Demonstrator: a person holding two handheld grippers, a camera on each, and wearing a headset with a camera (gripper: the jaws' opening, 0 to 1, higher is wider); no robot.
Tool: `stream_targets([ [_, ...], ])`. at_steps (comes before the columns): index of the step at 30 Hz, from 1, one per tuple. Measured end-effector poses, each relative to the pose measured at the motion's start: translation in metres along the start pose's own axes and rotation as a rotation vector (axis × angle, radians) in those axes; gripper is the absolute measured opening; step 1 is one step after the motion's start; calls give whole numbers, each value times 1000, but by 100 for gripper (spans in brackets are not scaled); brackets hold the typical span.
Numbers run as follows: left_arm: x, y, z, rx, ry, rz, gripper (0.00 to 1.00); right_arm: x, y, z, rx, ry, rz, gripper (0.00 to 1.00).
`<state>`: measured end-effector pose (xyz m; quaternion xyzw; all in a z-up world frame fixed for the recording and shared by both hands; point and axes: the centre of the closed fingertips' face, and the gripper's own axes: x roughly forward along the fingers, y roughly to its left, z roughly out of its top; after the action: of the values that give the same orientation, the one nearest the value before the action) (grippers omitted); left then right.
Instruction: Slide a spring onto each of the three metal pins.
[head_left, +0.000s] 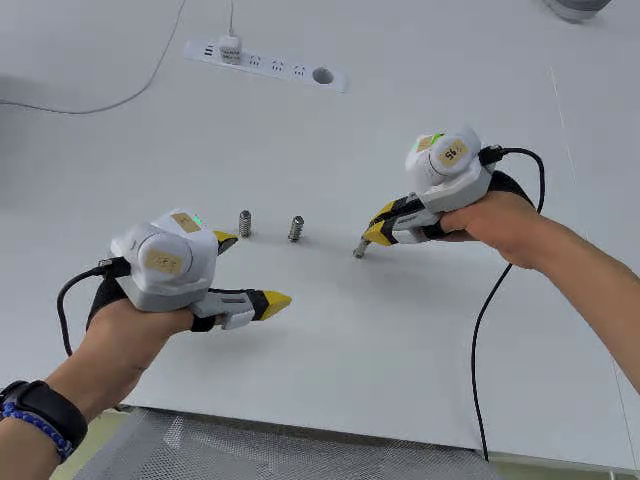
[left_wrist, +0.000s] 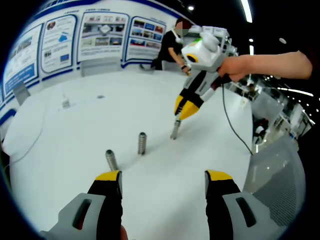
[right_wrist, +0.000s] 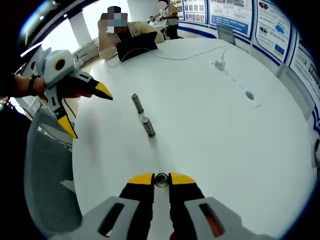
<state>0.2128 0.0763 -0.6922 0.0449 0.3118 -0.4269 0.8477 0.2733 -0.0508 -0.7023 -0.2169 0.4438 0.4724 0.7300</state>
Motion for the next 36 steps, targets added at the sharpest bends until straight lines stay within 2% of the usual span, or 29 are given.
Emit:
stream_targets([
  [11,0,0,-4,-8,8,-2,69,14,-4,-9,-21,26,0,12],
  [22,-1,4,-1,-5,5,5,69,22,-1,-12,-10,26,-2,12],
  [36,-5,6,-6,-15,14,19,69,31,0,-16,4,23,7,13],
])
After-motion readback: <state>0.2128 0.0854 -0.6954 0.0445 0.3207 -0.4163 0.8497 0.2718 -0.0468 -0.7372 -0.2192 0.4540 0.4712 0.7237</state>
